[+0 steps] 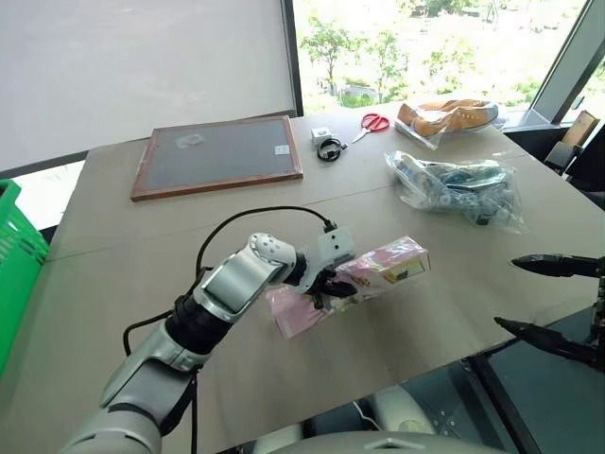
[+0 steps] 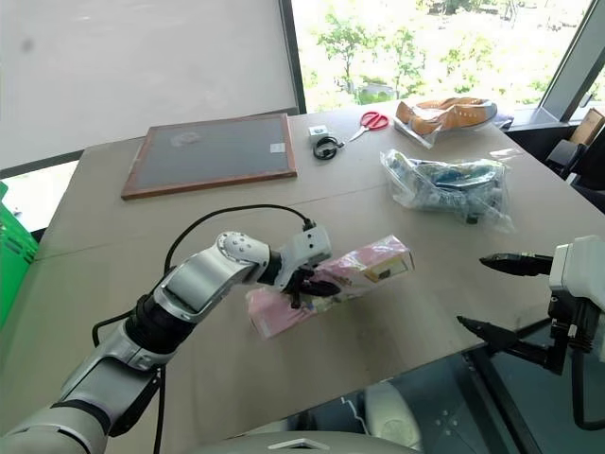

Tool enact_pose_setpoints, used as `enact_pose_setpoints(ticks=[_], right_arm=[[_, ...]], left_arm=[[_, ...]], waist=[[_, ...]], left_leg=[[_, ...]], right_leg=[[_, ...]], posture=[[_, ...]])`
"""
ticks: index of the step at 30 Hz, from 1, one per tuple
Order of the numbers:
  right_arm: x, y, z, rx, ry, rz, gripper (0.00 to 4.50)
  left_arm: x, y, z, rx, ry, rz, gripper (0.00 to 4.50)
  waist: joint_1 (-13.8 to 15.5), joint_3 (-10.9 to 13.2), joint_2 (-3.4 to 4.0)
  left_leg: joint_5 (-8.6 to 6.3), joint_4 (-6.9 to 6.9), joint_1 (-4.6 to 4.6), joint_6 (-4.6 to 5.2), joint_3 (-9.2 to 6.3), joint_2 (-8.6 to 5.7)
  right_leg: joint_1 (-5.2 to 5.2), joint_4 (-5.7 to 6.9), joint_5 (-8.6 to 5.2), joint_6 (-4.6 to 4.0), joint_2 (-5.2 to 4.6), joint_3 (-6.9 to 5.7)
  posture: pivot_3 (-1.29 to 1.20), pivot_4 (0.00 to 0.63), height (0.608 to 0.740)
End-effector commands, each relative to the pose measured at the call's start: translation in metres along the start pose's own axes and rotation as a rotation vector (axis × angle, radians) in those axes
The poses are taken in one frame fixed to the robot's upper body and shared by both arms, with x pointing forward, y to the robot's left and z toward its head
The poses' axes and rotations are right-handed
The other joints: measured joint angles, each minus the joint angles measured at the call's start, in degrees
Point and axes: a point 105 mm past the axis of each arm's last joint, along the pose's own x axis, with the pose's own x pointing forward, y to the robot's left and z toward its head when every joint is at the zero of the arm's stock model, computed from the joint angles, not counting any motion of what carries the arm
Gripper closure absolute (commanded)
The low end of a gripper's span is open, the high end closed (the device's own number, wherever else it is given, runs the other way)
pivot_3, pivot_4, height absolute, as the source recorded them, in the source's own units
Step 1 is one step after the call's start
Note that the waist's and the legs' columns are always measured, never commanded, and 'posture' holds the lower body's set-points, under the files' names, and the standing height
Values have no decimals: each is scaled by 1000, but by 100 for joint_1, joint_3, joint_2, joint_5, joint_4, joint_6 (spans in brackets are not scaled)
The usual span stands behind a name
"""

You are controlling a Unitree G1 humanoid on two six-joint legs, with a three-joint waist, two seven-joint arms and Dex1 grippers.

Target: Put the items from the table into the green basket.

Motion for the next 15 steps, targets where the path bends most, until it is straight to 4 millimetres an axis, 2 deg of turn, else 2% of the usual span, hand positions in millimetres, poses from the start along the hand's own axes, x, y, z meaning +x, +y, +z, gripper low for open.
enact_pose_setpoints(ticks=[1,5,10,12,15], right_arm=[[4,-3,11,-43,-46,5,0],[17,-11,21,-47,-133,13,0],[51,-18,32,-57,-227,41,0],[74,-29,35,-70,-251,27,0],[120,-72,51,-75,-299,-112,0]], left_arm=[[-30,7,21,3,-151,29,2965],[-65,37,17,-93,-212,206,2965],[-102,80,5,-160,-249,538,2965],[-121,95,8,-177,-299,677,2965],[-160,110,20,-181,-404,875,2965]], waist=[[-29,3,-1],[-47,9,-12],[46,8,-15],[124,7,-17],[278,6,-28]], left_leg=[[0,0,-4,0,-2,1],[0,4,-8,0,-4,1],[0,6,-10,0,-3,-1],[0,6,-13,0,-3,-1],[2,9,-18,-3,2,-1]], right_leg=[[-4,1,3,6,1,-1],[-6,3,7,12,3,-3],[-7,3,10,16,0,-1],[-12,6,10,16,0,-1],[-30,20,25,4,-1,8]], posture=[[-311,51,740],[-254,40,740],[-158,21,740],[-97,10,740],[-37,4,740]])
